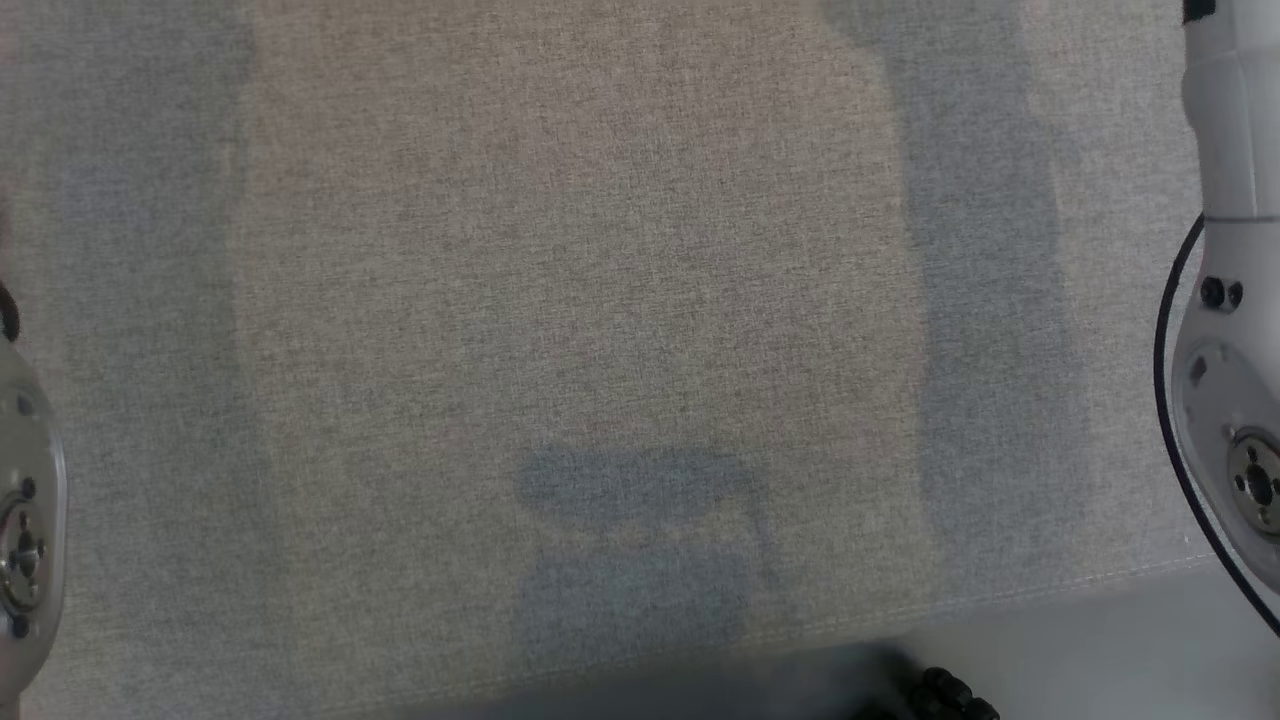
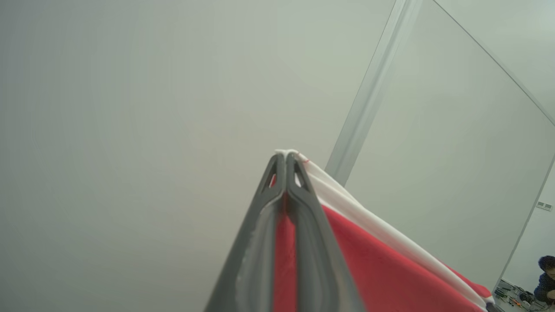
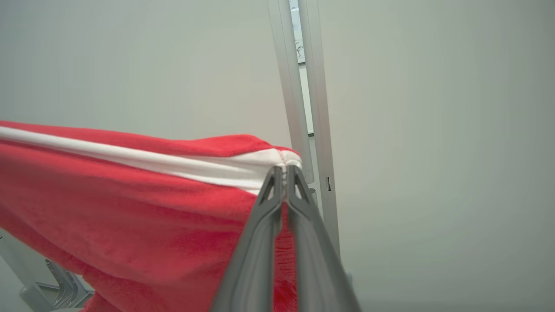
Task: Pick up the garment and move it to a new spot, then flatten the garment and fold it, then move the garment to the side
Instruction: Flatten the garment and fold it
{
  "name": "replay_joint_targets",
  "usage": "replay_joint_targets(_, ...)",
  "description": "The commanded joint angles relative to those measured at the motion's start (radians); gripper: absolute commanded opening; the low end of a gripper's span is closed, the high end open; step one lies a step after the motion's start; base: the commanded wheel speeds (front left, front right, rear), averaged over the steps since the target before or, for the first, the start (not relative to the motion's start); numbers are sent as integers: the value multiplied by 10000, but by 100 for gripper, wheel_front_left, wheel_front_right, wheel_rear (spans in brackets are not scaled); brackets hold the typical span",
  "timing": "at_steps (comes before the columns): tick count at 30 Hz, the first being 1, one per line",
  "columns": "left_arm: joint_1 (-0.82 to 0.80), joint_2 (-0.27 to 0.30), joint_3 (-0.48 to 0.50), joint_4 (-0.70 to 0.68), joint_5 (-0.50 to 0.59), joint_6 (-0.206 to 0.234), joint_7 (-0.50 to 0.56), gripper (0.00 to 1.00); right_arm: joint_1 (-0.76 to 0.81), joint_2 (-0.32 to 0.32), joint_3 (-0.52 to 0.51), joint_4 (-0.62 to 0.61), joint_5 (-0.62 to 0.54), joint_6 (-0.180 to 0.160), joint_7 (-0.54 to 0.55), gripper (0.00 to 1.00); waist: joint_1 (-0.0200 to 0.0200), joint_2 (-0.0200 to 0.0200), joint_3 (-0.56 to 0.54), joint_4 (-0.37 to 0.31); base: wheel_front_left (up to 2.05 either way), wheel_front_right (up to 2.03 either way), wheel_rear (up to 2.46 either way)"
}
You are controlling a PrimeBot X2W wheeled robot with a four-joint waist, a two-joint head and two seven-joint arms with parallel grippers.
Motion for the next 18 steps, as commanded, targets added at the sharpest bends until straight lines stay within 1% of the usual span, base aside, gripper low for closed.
replay_joint_targets(1,-247,222,89,-182,-28,-18,-254,0,-224,-88,-194,185,-264,-27,-299,0,-1,-1,418,-198,0,0,0)
replay_joint_targets(3,-464,266,198,-486,-181,-13,-640,0,-600,-83,-384,393,-558,-35,-740,0,-1,-1,475,-152,0,0,0)
replay_joint_targets(5,-405,316,120,-751,-258,-31,-931,0,-842,-87,-340,503,-847,-35,-1113,0,-1,-1,542,-99,0,0,0)
replay_joint_targets(9,721,300,-220,-927,-559,-49,-992,0,-512,-57,-7,854,-903,-32,-1319,0,-1,-1,684,22,0,0,0)
replay_joint_targets(10,1049,370,-394,-1040,-531,-51,-984,0,-329,-33,253,939,-895,-24,-1283,0,-1,-1,702,47,0,0,0)
replay_joint_targets(11,1442,318,-448,-1152,-645,-52,-1103,0,-105,-56,494,980,-849,-23,-1265,0,-1,-1,697,116,0,0,0)
replay_joint_targets(13,2371,354,-618,-1336,-647,-55,-1271,0,378,-217,1019,987,-630,-23,-1178,0,-1,-1,652,240,0,0,0)
replay_joint_targets(15,3336,273,-498,-1421,-900,-13,-1391,0,929,-386,1364,825,-178,-24,-1133,0,-1,-1,558,338,0,0,0)
replay_joint_targets(18,4523,286,-432,-1766,-1095,40,-1365,0,1834,-686,1669,485,532,-24,-1023,0,-1,-1,317,408,0,0,0)
